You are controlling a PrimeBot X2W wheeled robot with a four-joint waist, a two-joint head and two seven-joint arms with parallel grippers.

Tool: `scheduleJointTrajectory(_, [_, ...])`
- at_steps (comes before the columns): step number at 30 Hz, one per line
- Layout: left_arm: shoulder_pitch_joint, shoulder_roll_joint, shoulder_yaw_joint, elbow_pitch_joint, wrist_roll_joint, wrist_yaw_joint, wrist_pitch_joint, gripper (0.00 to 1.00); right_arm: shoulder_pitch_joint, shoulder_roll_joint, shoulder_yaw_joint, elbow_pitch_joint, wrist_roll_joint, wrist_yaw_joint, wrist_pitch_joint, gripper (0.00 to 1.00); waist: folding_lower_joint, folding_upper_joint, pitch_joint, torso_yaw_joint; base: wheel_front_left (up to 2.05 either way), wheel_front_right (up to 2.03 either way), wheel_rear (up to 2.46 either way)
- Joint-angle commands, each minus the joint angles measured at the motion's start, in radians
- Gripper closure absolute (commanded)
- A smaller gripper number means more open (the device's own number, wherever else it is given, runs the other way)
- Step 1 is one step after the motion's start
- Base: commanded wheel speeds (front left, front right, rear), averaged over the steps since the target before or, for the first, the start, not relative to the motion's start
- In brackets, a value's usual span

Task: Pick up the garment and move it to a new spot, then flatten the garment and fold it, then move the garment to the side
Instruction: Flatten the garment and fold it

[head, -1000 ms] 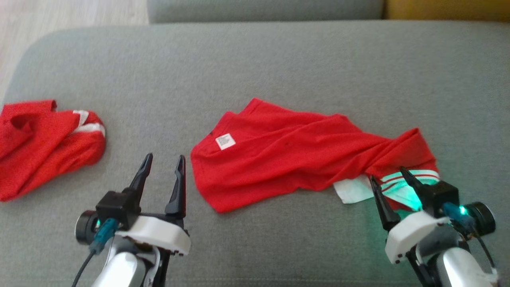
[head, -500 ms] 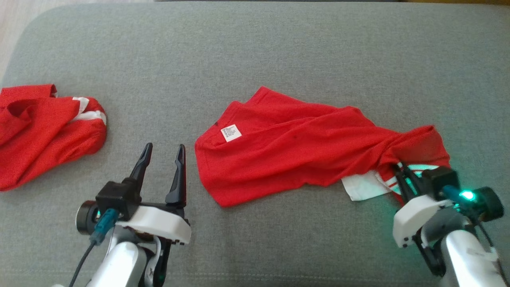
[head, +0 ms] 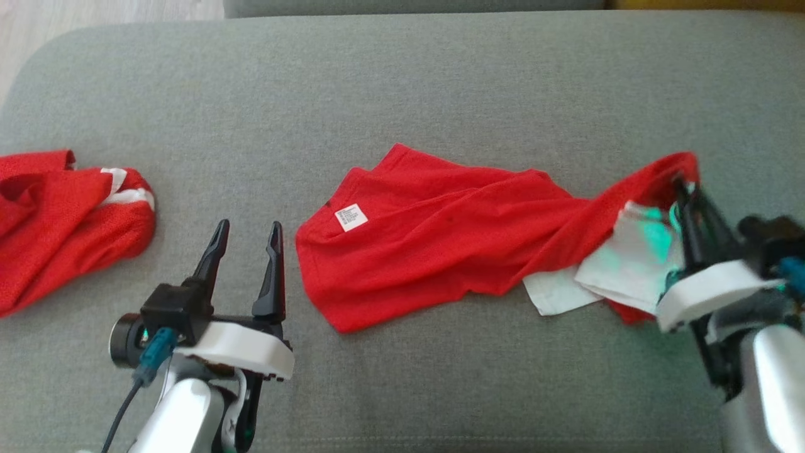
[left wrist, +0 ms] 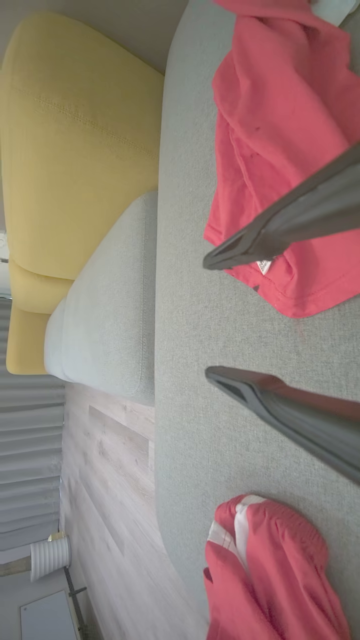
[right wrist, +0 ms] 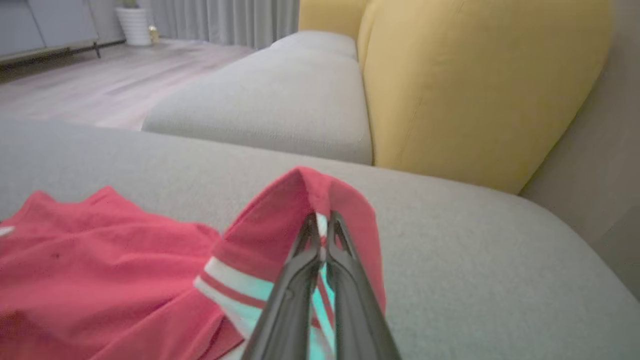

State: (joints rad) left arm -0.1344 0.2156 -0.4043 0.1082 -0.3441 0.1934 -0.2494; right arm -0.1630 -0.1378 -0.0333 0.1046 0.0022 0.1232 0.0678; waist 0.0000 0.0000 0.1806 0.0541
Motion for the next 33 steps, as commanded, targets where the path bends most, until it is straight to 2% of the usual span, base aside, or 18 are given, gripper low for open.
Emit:
scheduleJointTrajectory(1, [-0.027, 0.011, 0.046, -0.033, 0.008, -0.003, -0.012, 0.00, -0.043, -0.005, 0.008, -0.046, 0.011, 0.008, -0.015, 1.00, 0.0000, 0.0000, -0.003, -0.006, 0.00, 0.00, 0.00])
scheduleJointTrajectory(5, [-0.025, 0.011, 0.051, -0.034, 0.010, -0.007, -0.012, 0.00, -0.084, -0.021, -0.037, -0.072, 0.025, 0.008, -0.032, 1.00, 0.0000, 0.0000, -0.005, -0.016, 0.00, 0.00, 0.00])
scheduleJointTrajectory(7, [-0.026, 0.011, 0.052, -0.034, 0.012, -0.009, -0.012, 0.00, -0.102, -0.033, -0.023, -0.088, 0.038, 0.008, -0.043, 1.00, 0.0000, 0.0000, -0.006, -0.019, 0.00, 0.00, 0.00])
scheduleJointTrajectory(13, [-0.022, 0.012, 0.059, -0.038, 0.015, -0.011, -0.012, 0.00, -0.043, -0.065, 0.129, -0.166, 0.118, 0.008, 0.007, 1.00, 0.0000, 0.0000, -0.001, -0.030, 0.00, 0.00, 0.00])
scheduleJointTrajectory(22, [-0.020, 0.007, 0.066, -0.039, 0.019, -0.016, -0.012, 0.00, 0.212, -0.101, 0.293, -0.270, 0.216, 0.008, 0.197, 1.00, 0.0000, 0.0000, 0.010, -0.042, 0.00, 0.00, 0.00])
scheduleJointTrajectory(28, [-0.025, 0.003, 0.067, -0.036, 0.022, -0.021, -0.012, 0.00, 0.338, -0.112, 0.284, -0.255, 0.242, 0.008, 0.357, 1.00, 0.0000, 0.0000, 0.011, -0.046, 0.00, 0.00, 0.00])
scheduleJointTrajectory(33, [-0.020, 0.001, 0.072, -0.030, 0.023, -0.024, -0.012, 0.00, 0.371, -0.105, 0.233, -0.209, 0.218, 0.008, 0.424, 1.00, 0.0000, 0.0000, 0.005, -0.046, 0.00, 0.00, 0.00])
